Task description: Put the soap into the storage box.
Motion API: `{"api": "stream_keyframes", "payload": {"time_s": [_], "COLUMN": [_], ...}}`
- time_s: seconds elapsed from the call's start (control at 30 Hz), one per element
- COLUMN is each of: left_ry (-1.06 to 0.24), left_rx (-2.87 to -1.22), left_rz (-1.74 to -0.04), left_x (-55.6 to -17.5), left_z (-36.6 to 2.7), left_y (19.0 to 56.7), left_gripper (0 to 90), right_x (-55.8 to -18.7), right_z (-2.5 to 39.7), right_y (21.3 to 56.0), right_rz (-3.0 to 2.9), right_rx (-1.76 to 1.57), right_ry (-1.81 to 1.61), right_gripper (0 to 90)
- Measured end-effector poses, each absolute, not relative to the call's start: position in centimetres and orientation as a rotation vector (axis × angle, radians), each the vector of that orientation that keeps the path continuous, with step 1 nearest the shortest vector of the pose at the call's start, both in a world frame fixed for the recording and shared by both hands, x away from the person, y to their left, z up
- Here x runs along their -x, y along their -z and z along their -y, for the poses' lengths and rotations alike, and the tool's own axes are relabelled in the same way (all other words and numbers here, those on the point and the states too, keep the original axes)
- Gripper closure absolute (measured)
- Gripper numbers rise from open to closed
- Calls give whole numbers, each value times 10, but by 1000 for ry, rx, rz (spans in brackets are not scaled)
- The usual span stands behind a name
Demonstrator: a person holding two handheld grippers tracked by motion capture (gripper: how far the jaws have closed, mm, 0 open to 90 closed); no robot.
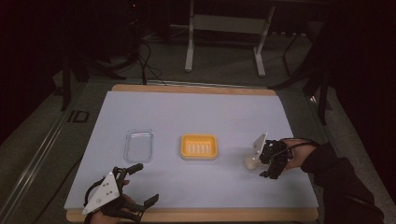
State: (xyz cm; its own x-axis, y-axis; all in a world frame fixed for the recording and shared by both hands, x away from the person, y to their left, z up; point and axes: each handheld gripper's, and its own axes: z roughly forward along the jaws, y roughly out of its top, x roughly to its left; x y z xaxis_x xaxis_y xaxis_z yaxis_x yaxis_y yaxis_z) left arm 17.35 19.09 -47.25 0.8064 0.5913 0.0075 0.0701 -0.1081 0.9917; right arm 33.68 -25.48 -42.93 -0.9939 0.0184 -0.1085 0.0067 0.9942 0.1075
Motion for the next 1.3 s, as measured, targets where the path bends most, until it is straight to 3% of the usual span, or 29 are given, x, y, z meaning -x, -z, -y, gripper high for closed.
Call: {"api": "stream_keyframes", "payload": {"time_s": [0.83,1.3], "left_ry": [-493,-493], "left_rx": [-1636,-1635], "left_rz": [-550,-561], "left_x": [-172,-173], "left_z": [-193,-193], "left_y": [474,475], "left_gripper": [11,11], "right_x": [-371,-381], "right_z": [255,257], "right_y": [471,494], "right_rz": [-3030,-3062], "right_rx": [39,59], "right_ry": [-159,-99], "right_gripper": [317,416]}}
